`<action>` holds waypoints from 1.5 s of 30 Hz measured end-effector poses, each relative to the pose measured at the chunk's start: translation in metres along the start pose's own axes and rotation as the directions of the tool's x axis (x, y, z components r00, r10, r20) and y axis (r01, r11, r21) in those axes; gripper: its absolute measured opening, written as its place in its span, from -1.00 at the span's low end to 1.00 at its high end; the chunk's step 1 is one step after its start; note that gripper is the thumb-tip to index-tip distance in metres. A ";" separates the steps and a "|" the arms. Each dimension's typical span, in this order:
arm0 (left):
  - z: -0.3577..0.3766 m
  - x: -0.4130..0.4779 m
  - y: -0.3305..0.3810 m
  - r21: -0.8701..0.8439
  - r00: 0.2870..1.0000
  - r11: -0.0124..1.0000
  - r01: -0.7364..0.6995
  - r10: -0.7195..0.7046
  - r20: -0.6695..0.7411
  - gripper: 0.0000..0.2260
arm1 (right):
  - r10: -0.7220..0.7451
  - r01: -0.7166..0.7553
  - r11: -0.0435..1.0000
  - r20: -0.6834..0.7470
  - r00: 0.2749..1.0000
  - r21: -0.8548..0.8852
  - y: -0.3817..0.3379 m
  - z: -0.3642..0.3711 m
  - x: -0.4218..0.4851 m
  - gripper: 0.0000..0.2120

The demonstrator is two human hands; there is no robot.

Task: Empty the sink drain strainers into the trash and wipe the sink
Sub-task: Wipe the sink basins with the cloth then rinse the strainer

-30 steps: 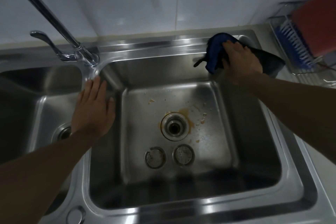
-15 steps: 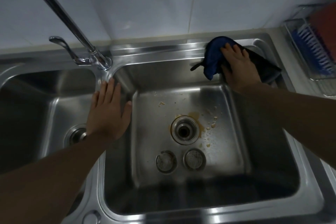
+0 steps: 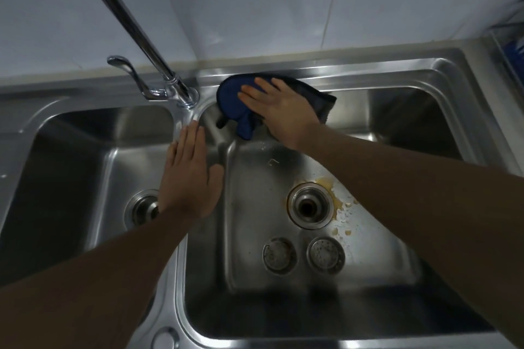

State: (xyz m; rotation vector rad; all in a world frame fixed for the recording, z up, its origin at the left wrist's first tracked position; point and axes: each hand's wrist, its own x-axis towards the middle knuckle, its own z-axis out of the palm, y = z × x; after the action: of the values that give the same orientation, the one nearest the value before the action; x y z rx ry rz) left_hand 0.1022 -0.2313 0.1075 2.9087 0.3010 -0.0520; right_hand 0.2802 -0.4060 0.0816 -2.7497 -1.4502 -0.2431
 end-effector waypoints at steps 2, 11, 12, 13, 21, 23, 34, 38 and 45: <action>-0.001 0.000 0.000 0.006 1.000 1.000 -0.006 0.006 0.009 -0.21 | -0.039 0.038 0.998 -0.023 0.999 -0.044 0.016 0.000 -0.019 -0.31; 0.001 0.002 -0.001 0.080 0.999 0.997 -0.014 0.011 0.042 -0.21 | -0.357 0.296 0.837 -0.050 0.933 -0.460 0.035 0.026 -0.025 -0.39; 0.002 0.002 -0.002 0.081 0.999 0.997 -0.015 0.012 0.042 -0.21 | -0.369 0.320 0.816 -0.009 0.929 -0.481 0.019 0.030 -0.012 -0.40; 0.002 0.002 -0.002 0.081 0.999 0.997 -0.014 0.011 0.041 -0.21 | -0.376 0.343 0.801 0.034 0.926 -0.491 0.003 0.034 -0.001 -0.41; 0.002 0.002 -0.004 0.075 0.999 0.997 -0.018 0.016 0.031 -0.21 | -0.381 0.466 0.747 0.269 0.884 -0.474 0.044 0.048 -0.041 -0.46; 0.002 0.002 -0.002 0.078 0.999 0.997 -0.017 0.014 0.036 -0.21 | -0.288 0.469 0.750 0.408 0.866 -0.466 0.083 0.052 -0.080 -0.30; 0.002 0.002 -0.002 0.132 0.998 0.991 0.001 -0.008 0.057 -0.18 | -0.387 0.360 0.817 0.036 0.922 -0.451 -0.007 0.031 0.012 -0.37; 0.001 0.001 -0.001 0.124 0.998 0.992 -0.001 -0.007 0.060 -0.18 | -0.361 0.386 0.758 0.155 0.920 -0.526 0.027 0.030 -0.012 -0.36; -0.001 0.001 0.001 0.132 0.998 0.991 -0.010 0.002 0.058 -0.17 | -0.102 0.524 0.629 0.608 0.787 -0.574 0.126 0.028 -0.122 -0.33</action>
State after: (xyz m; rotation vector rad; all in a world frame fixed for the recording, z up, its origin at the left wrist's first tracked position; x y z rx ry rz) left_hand 0.1036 -0.2319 0.1087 3.0326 0.2893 -0.1606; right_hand 0.3196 -0.5751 0.0422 -3.2850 -2.5020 -0.0562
